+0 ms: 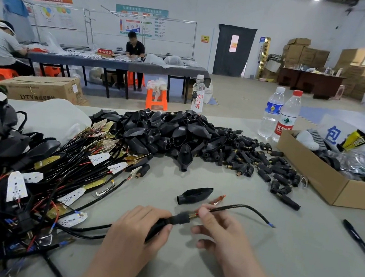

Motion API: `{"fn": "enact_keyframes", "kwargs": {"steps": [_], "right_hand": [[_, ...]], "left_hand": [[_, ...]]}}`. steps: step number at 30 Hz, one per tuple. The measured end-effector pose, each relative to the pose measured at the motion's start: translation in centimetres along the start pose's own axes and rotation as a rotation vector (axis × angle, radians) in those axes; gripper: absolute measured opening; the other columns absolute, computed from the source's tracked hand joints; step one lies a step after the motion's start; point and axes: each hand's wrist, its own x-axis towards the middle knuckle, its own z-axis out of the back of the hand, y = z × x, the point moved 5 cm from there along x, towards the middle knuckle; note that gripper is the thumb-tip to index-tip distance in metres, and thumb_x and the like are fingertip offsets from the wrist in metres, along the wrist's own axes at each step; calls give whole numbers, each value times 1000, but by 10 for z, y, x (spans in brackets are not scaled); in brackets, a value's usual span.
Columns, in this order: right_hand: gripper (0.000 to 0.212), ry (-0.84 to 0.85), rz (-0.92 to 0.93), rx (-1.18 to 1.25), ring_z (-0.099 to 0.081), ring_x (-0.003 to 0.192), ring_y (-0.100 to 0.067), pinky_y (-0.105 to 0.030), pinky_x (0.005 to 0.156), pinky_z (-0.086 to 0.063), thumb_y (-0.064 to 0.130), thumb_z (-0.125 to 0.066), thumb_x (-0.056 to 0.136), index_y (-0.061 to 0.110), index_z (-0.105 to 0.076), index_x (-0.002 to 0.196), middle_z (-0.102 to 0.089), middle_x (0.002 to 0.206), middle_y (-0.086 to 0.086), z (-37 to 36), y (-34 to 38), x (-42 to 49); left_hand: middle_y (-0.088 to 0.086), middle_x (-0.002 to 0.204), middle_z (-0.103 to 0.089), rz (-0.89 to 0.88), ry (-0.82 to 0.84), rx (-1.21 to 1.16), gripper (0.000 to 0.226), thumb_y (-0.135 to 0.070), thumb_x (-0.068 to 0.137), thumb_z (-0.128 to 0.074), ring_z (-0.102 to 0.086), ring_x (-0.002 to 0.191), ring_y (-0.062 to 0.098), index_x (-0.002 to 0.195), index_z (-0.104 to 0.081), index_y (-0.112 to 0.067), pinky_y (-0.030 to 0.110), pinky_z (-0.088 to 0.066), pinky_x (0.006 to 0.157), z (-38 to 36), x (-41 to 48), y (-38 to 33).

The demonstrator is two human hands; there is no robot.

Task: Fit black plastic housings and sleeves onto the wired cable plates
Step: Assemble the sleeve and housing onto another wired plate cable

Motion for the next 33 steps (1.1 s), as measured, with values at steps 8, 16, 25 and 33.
{"fn": "enact_keyframes", "kwargs": {"steps": [8,16,25,33], "right_hand": [[6,-117,51,-96,-71,66,-17,-23,52,-53,7,-65,91,4,-69,94,-75,77,-6,8,-1,7],[6,-145,59,-85,-71,64,-19,-23,55,-56,6,-64,92,3,-68,93,-75,78,-9,7,-1,6],[11,-139,83,-78,-73,68,-23,-21,59,-57,12,-67,91,1,-67,94,-75,81,-14,9,1,7],[15,-117,64,-18,-72,66,-19,-19,59,-56,14,-66,90,-1,-66,94,-74,74,-8,9,3,8]], "left_hand": [[-20,94,-64,34,91,-37,30,-46,87,-54,-61,88,8,105,-69,-28,27,-46,78,-8,-1,2],[-20,89,-59,81,124,-46,22,-47,85,-51,-57,81,5,94,-65,-34,22,-44,72,-4,-2,1],[-21,93,-57,55,90,-46,13,-45,86,-57,-56,81,-2,96,-62,-37,17,-46,65,-3,-3,4],[-22,96,-58,59,40,-122,14,-43,87,-58,-59,83,-2,98,-64,-36,18,-48,69,0,-1,0]]}}
